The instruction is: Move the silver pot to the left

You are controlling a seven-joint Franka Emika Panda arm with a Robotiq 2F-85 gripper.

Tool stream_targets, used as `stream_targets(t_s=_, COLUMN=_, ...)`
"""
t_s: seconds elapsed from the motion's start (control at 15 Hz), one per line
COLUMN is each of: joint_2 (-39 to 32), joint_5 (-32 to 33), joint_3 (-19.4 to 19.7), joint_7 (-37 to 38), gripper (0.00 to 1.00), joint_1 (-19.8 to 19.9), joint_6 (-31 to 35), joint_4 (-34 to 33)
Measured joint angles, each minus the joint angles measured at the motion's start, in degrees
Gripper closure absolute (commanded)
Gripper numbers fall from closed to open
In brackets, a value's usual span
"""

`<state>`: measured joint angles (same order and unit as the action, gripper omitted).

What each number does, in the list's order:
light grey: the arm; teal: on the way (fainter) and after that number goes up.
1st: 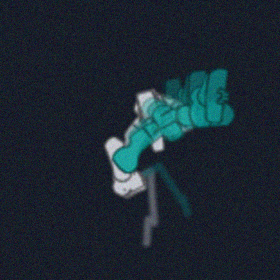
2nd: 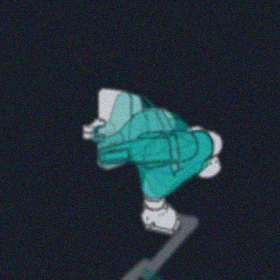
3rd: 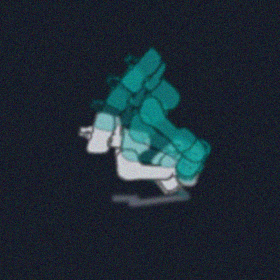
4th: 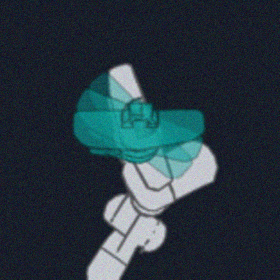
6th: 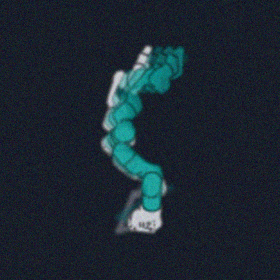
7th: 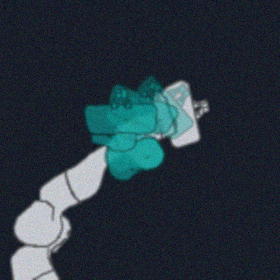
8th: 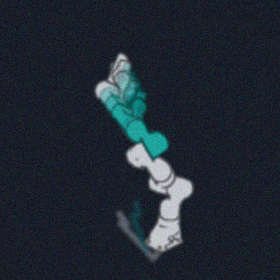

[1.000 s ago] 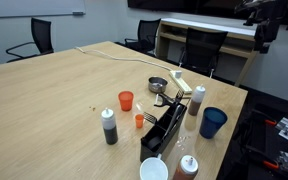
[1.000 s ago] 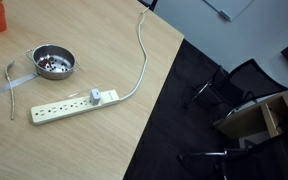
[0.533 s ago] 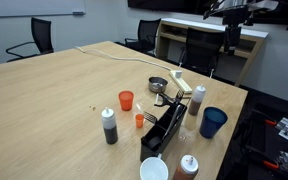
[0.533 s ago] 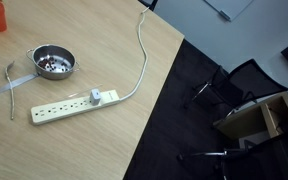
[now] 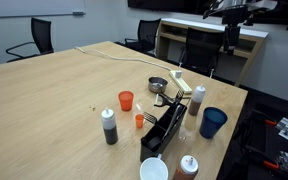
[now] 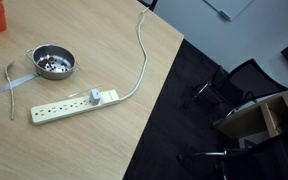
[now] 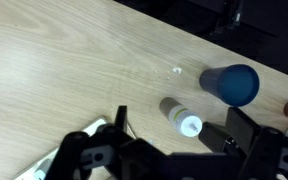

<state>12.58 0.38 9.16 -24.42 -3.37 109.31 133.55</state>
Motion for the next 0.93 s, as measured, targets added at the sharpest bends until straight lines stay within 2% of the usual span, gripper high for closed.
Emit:
stream_targets(t_s=0.27, joint_2=-1.69, joint_5=0.02, joint_3=-1.43, joint_7=0.60, gripper=0.00, joint_1=0.01, joint_6=6.70, joint_4=-0.05)
stream_targets(t_s=0.53, joint_2=-8.37, joint_5=-0.11, joint_3=-3.43, joint_7=-0.43, gripper=0.00, joint_1=-0.09, joint_6=14.21, joint_4=-1.45)
stream_targets(t_s=0.73, joint_2=-15.17, joint_5=-0.16, joint_3=-4.35, joint_7=-0.31, gripper=0.00, joint_1=0.06, joint_6=19.00, joint_4=-5.48)
stream_targets(t_s=0.93, joint_2=-20.81, joint_5=-0.20, joint_3=-4.43, joint_7=4.28, gripper=0.00, joint_1=0.92, joint_6=21.83, joint_4=-10.65)
